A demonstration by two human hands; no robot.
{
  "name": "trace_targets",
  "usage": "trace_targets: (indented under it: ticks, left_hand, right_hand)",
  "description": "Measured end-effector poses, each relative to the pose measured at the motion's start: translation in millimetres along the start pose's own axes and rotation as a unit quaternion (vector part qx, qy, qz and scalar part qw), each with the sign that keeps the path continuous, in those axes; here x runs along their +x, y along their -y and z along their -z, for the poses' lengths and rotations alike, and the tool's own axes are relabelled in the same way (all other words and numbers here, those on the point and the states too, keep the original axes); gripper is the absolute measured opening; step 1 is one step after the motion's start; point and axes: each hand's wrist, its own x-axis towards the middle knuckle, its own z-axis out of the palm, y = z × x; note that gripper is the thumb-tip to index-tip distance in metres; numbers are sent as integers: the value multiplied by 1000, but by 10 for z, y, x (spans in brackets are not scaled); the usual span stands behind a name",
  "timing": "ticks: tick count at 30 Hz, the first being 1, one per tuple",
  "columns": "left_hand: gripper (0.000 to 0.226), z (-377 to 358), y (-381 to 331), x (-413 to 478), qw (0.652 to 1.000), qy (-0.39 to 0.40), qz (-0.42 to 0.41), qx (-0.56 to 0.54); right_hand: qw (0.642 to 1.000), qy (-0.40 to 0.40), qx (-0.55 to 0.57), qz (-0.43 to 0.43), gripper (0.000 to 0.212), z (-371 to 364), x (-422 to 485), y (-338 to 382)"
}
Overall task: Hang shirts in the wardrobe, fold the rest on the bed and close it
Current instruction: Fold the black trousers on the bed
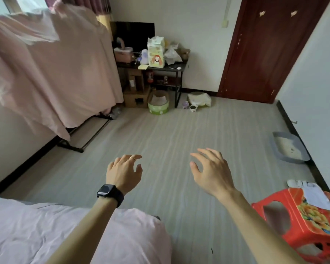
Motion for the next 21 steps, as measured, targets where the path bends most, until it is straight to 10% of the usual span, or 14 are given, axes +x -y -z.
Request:
trace_targets:
  ticks: [9, 21]
  left_hand:
    - [36, -272, 250, 1262, 997, -9, 72, 35]
    - [37, -266, 1241, 2187, 922, -78, 377, 52]
  right_hand:
    - [993, 77, 24, 81, 37, -840, 1660, 27]
    - [917, 215, 77, 327, 40, -2184, 3974, 1062]
